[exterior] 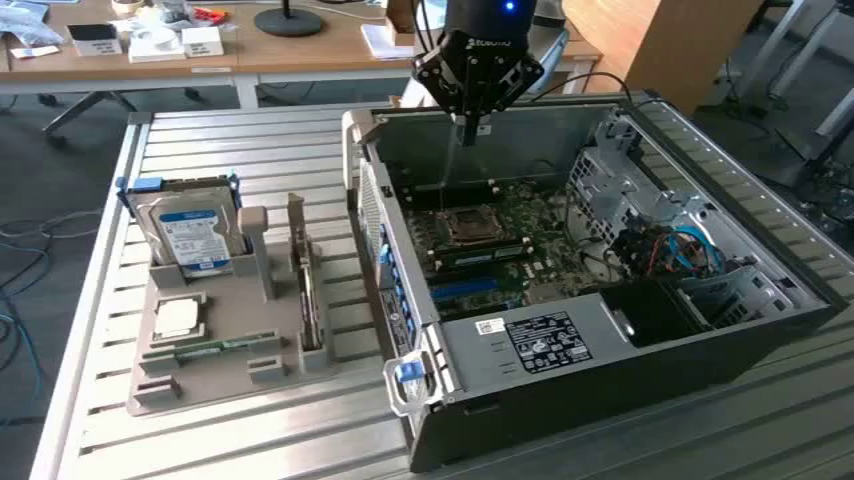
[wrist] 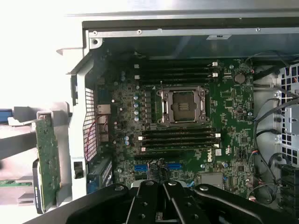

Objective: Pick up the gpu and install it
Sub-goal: 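Reach for the gpu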

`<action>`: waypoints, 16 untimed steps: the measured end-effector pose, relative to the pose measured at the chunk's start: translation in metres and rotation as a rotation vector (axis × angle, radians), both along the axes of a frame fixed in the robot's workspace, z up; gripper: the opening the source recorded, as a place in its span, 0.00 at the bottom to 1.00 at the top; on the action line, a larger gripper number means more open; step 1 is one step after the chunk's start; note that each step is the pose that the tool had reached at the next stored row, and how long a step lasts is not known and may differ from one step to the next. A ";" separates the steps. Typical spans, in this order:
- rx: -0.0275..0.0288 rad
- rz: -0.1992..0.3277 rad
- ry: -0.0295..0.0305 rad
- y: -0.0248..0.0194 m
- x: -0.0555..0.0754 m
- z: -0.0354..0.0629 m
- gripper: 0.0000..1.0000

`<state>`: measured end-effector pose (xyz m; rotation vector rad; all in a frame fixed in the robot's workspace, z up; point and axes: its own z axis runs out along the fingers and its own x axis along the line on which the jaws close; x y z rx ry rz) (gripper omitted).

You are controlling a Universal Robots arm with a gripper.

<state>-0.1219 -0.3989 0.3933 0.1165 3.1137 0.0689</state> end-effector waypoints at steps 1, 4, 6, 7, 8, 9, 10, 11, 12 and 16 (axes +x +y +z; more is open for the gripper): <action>0.0000 0.000 0.0000 0.0000 0.000 0.0000 0.11; 0.0000 0.000 -0.0001 0.0000 0.000 0.0000 0.11; 0.0001 0.000 -0.0002 0.0000 0.000 -0.0001 0.11; 0.0001 0.000 -0.0002 0.0000 -0.001 -0.0001 0.11; 0.0001 0.000 -0.0001 0.0000 -0.001 0.0000 0.11; 0.0001 0.000 -0.0001 0.0000 -0.002 -0.0001 0.11; 0.0000 0.000 -0.0001 0.0000 -0.003 0.0000 0.11; -0.0001 0.000 0.0000 0.0000 -0.004 0.0000 0.11; 0.0000 0.000 -0.0001 0.0000 -0.004 0.0000 0.11; 0.0000 0.000 -0.0001 0.0000 -0.008 0.0000 0.11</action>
